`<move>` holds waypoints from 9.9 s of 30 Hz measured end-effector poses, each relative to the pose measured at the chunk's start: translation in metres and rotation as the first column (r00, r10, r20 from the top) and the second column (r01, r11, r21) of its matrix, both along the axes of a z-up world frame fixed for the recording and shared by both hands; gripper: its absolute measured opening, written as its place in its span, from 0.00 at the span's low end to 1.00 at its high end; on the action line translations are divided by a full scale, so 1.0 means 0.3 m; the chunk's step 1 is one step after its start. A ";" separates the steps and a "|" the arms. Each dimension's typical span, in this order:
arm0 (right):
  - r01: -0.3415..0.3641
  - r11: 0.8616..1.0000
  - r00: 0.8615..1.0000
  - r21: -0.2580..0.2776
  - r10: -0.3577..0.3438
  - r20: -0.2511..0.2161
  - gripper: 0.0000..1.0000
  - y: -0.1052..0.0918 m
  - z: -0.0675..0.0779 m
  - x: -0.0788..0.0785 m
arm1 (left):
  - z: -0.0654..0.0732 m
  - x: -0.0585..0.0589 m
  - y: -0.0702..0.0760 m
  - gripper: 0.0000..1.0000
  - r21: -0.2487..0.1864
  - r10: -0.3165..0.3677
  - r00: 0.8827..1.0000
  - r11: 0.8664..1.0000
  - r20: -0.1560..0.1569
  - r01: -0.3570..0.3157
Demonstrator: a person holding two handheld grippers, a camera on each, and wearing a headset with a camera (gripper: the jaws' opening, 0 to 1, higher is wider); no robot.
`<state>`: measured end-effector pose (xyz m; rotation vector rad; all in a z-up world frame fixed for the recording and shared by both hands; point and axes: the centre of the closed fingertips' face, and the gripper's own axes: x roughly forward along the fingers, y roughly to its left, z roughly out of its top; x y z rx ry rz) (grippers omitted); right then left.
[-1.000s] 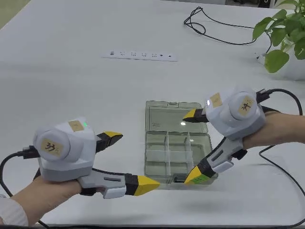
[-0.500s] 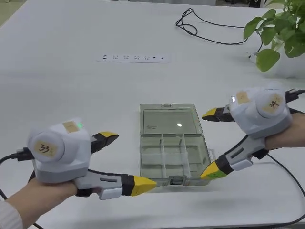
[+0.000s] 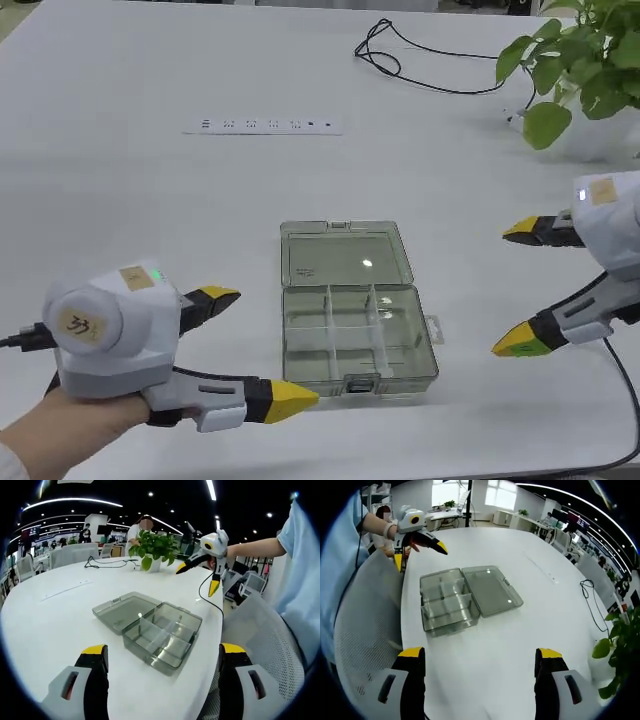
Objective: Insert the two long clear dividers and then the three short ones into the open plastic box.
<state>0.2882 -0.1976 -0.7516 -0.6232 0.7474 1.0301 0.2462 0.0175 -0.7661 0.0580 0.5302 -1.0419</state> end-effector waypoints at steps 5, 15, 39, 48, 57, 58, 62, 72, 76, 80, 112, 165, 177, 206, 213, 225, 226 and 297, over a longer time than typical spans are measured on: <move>0.000 0.999 1.000 -0.040 -0.001 -0.007 0.90 -0.051 -0.003 -0.004 | 0.002 -0.004 -0.009 0.93 -0.004 -0.007 1.000 1.000 -0.003 0.007; -0.047 0.977 0.996 -0.208 0.031 -0.080 0.87 -0.256 -0.097 -0.091 | -0.002 -0.005 -0.003 0.93 -0.003 -0.001 1.000 1.000 -0.004 0.001; -0.454 0.759 0.891 -0.467 0.379 -0.250 0.55 -0.418 -0.288 -0.172 | -0.021 -0.036 0.038 0.92 0.012 0.069 0.997 0.998 -0.027 -0.069; -0.604 0.616 0.795 -0.505 0.514 -0.322 0.44 -0.429 -0.315 -0.191 | -0.028 -0.037 0.042 0.92 0.013 0.082 0.996 0.997 -0.036 -0.082; -0.642 0.561 0.760 -0.522 0.554 -0.340 0.38 -0.440 -0.330 -0.177 | -0.032 -0.042 0.046 0.92 0.016 0.080 0.996 0.997 -0.044 -0.080; -0.643 0.562 0.760 -0.520 0.554 -0.340 0.38 -0.439 -0.331 -0.174 | -0.032 -0.042 0.046 0.92 0.017 0.080 0.996 0.997 -0.044 -0.079; -0.638 0.576 0.765 -0.511 0.548 -0.337 0.36 -0.434 -0.331 -0.163 | -0.031 -0.039 0.049 0.92 0.019 0.080 0.996 0.997 -0.045 -0.079; -0.509 0.728 0.861 -0.459 0.425 -0.280 0.34 -0.407 -0.323 -0.145 | -0.041 -0.037 0.041 0.92 0.018 0.076 0.996 0.997 -0.055 -0.075; -0.402 0.798 0.913 -0.448 0.310 -0.267 0.33 -0.401 -0.321 -0.123 | -0.043 -0.038 0.037 0.92 0.016 0.072 0.996 0.997 -0.058 -0.072; -0.340 0.826 0.936 -0.450 0.247 -0.252 0.30 -0.400 -0.319 -0.102 | -0.042 -0.036 0.035 0.92 0.013 0.072 0.996 0.997 -0.056 -0.071; -0.422 0.792 0.903 -0.440 0.323 -0.284 0.43 -0.404 -0.339 -0.141 | -0.036 -0.027 0.037 0.92 0.006 0.082 0.995 0.997 -0.049 -0.082; -0.242 0.932 0.955 -0.269 0.278 0.104 0.33 0.053 -0.071 -0.022 | 0.041 0.080 -0.101 0.72 -0.145 0.075 0.964 0.983 -0.253 -0.114; -0.313 0.922 0.912 -0.226 0.358 0.200 0.33 0.284 -0.006 0.003 | 0.048 0.085 -0.183 0.64 -0.169 0.048 0.933 0.979 -0.357 -0.115; -0.389 0.890 0.860 -0.240 0.444 0.251 0.32 0.529 0.003 -0.053 | 0.049 0.089 -0.217 0.05 -0.254 0.100 0.835 0.927 -0.541 -0.276; -0.383 0.893 0.865 -0.235 0.436 0.247 0.32 0.538 0.002 -0.058 | 0.053 0.078 -0.220 0.00 -0.258 0.095 0.820 0.923 -0.565 -0.285; -0.398 0.901 0.868 -0.174 0.431 0.246 0.34 0.548 0.028 -0.064 | 0.056 0.072 -0.197 0.00 -0.240 0.099 0.840 0.934 -0.534 -0.263; -0.402 0.899 0.864 -0.175 0.436 0.251 0.34 0.545 0.035 -0.060 | 0.054 0.073 -0.192 0.00 -0.235 0.099 0.843 0.937 -0.528 -0.257; -0.492 0.870 0.838 0.028 0.482 -0.254 0.02 0.482 0.102 -0.209 | 0.111 -0.077 -0.217 0.22 -0.128 -0.272 0.961 0.952 0.054 0.277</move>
